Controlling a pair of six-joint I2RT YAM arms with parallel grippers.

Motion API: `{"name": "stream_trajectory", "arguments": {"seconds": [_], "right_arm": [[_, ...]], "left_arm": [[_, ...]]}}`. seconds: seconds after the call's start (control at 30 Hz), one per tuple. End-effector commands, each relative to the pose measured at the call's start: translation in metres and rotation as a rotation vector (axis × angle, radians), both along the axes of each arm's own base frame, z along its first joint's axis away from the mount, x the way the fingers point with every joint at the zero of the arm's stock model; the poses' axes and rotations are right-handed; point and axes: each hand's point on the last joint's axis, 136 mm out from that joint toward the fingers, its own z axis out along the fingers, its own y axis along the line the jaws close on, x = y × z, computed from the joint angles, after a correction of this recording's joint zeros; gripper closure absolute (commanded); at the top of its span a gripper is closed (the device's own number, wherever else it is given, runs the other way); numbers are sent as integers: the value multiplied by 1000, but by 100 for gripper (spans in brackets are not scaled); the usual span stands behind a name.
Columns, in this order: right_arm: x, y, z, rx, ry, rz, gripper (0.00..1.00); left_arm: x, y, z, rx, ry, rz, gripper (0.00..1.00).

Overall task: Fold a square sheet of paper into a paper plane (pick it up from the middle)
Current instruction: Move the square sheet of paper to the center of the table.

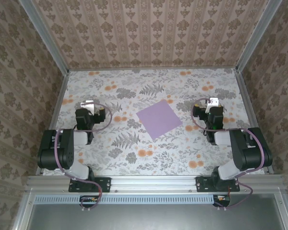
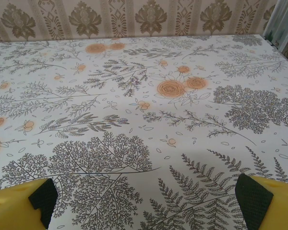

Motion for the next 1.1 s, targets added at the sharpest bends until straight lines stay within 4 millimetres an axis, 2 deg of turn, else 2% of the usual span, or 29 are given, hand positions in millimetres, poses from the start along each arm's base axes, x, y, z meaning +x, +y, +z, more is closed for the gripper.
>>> {"name": "stream_trajectory", "arguments": {"seconds": [0.0,0.9,1.07], "right_arm": [[3,0,2,20,-5,2,0],[2,-1,2,19,-6,-4,0],[-4,-14,24,18,3,-86,0]], "left_arm": [[6,0,9,6,-31,-11,0],[5,4,10,6,-37,12,0],[-5,23,32,-1,-73,126,0]]}}
